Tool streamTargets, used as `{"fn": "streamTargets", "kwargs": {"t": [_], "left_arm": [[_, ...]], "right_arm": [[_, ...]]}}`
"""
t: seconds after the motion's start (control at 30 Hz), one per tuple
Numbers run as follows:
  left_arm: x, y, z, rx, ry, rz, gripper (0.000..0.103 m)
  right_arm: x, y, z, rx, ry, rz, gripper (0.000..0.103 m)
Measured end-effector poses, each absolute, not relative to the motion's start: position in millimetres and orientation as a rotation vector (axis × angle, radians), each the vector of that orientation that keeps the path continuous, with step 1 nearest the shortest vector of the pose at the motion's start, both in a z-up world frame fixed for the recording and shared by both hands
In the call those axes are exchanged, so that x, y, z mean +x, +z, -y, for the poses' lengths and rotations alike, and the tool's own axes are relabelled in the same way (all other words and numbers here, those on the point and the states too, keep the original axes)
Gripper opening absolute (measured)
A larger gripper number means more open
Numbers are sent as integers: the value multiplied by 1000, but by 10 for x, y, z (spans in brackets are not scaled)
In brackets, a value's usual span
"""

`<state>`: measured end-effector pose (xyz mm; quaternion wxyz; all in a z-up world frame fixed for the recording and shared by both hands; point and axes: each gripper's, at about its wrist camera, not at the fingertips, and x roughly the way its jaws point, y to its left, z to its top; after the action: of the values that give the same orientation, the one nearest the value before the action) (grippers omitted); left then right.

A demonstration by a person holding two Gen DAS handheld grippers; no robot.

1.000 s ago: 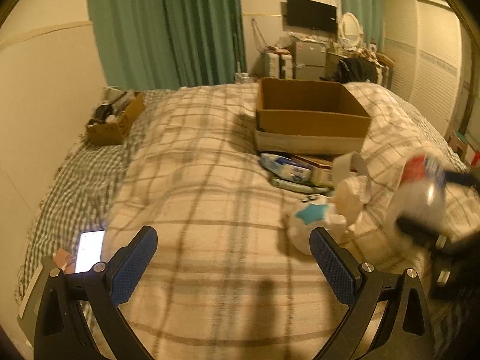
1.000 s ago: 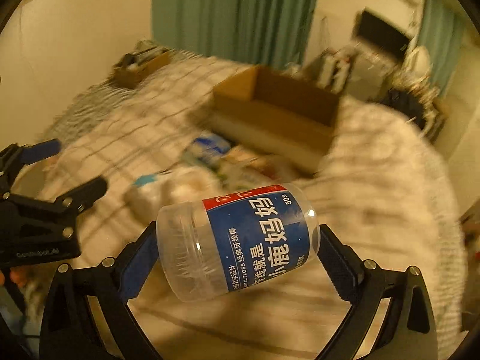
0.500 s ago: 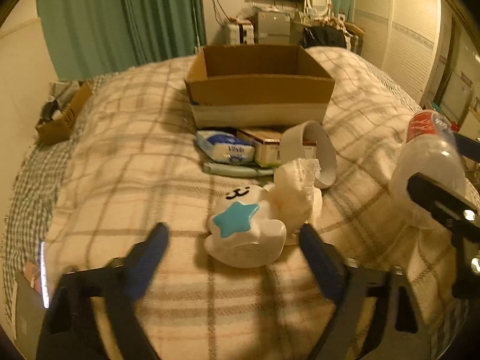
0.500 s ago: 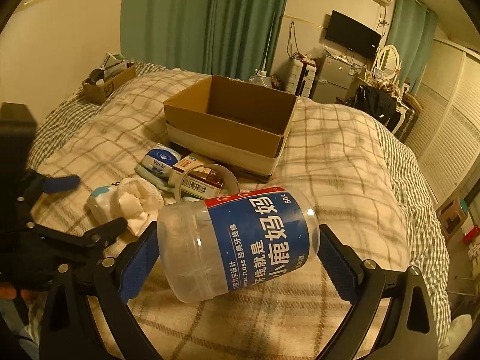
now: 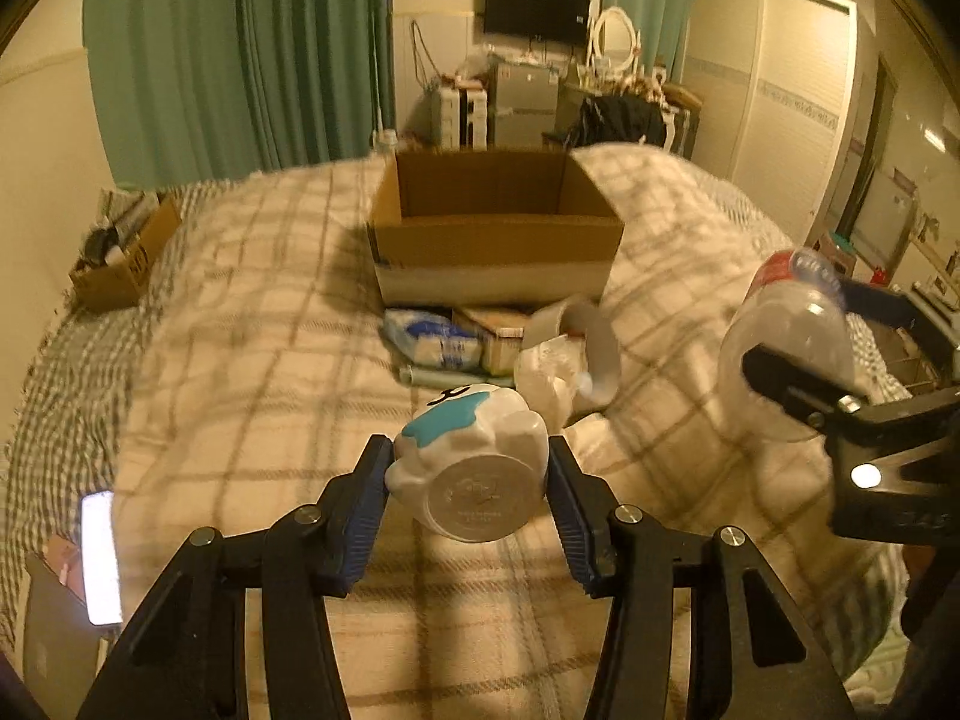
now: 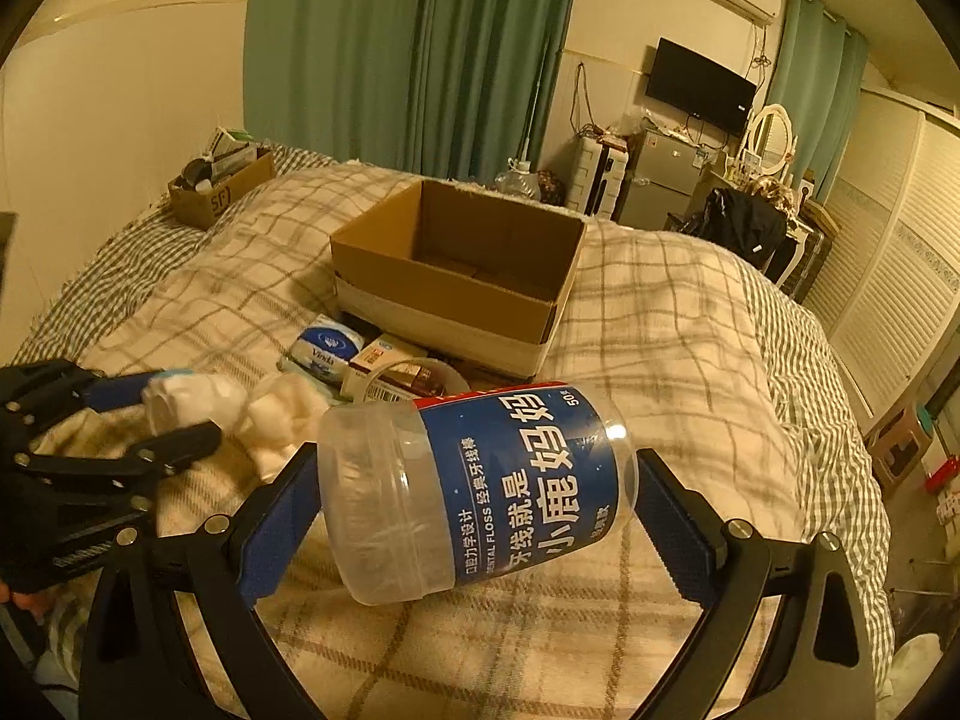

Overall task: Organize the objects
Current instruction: 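Carry both items over the cardboard box and open both tools to drop them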

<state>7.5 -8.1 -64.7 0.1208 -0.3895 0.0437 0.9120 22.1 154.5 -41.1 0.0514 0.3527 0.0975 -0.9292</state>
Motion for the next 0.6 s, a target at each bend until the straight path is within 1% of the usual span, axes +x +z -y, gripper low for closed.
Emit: {"fn": "streamTargets", "kwargs": {"t": [0.27, 0.37, 0.47, 0.6], "left_arm": [[-143, -201, 176, -1013, 2733, -89, 52], [-352, 11, 188, -960, 2751, -74, 52], [-621, 261, 146, -889, 2802, -115, 52], [-1063, 548, 80, -831, 2810, -100, 52]], "right_arm": [[137, -167, -1584, 1003, -2859, -294, 98], [2, 58, -1589, 938, -2887, -328, 98], [-196, 330, -1587, 857, -2917, -362, 98], [-605, 729, -1604, 758, -2957, -349, 98]]}}
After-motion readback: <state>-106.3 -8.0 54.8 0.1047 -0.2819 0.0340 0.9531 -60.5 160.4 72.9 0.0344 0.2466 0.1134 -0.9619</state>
